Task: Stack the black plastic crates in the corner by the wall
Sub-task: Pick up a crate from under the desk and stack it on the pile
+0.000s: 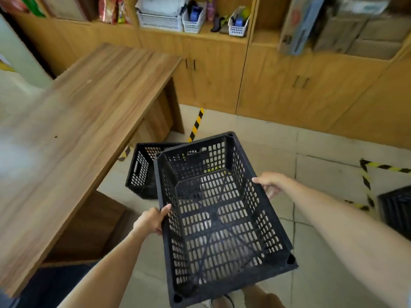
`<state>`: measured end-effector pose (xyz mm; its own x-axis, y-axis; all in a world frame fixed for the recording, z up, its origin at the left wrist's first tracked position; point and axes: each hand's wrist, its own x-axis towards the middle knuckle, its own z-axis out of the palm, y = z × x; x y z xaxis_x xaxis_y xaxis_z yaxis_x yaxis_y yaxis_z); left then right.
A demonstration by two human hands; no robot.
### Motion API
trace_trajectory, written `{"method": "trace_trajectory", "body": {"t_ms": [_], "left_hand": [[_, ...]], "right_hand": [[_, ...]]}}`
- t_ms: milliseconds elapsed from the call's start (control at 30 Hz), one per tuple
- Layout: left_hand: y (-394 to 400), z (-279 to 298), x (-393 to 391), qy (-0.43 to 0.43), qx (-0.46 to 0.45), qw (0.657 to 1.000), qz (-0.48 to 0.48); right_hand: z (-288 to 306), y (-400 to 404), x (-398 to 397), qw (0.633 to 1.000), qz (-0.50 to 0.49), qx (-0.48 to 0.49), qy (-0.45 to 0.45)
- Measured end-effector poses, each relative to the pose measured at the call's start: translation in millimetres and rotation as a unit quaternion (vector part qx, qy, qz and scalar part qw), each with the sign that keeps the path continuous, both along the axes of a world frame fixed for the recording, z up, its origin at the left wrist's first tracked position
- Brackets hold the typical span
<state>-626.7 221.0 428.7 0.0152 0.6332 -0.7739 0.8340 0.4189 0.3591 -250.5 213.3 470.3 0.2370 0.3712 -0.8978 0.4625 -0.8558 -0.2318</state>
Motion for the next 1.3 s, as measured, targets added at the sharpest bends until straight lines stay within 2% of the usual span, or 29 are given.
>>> {"method": "trace_trajectory", "body": {"t_ms": [200, 333, 467, 533, 700, 833, 933, 1067, 1133, 1300], "left_hand": [[34.5, 8.4, 84.9, 0.053, 0.021, 0.993, -0.103], [46.6, 21.4, 150.3, 0.101, 0.013, 0.975, -0.199], [40.1, 52.1, 234.2, 0.134, 0.078, 0.954, -0.256], [38.1, 59.5, 276.7, 0.134, 0.106, 0.942, -0.289], [39.9, 71.8, 378.3, 0.14, 0.166, 0.895, -0.391], [38.2, 84.7, 458.4, 0.119, 0.191, 0.866, -0.446], [37.2, 92.7, 514.4, 0.097, 0.211, 0.855, -0.464], [37.1, 106.6, 583.6, 0.123, 0.259, 0.799, -0.529], [42.3, 108.8, 615.4, 0.126, 0.275, 0.776, -0.554], [77.0, 104.8, 694.5, 0.113, 0.277, 0.744, -0.598]], "right_hand": [[13.7, -42.7, 85.6, 1.0, -0.019, -0.017, -0.017], [21.8, -72.2, 138.2, 0.999, -0.049, -0.014, -0.021], [23.6, -109.5, 194.9, 0.996, -0.082, -0.025, -0.023], [26.2, -129.9, 224.0, 0.99, -0.137, -0.027, -0.014], [19.4, -185.0, 293.4, 0.967, -0.25, -0.026, 0.031], [41.2, -222.4, 333.9, 0.928, -0.367, 0.019, 0.062], [49.6, -247.2, 361.6, 0.93, -0.362, 0.058, 0.01], [52.6, -264.2, 399.1, 0.929, -0.369, 0.024, -0.01], [56.5, -265.7, 414.2, 0.917, -0.399, 0.023, -0.008], [41.3, -257.8, 465.3, 0.898, -0.439, 0.014, -0.011]]}}
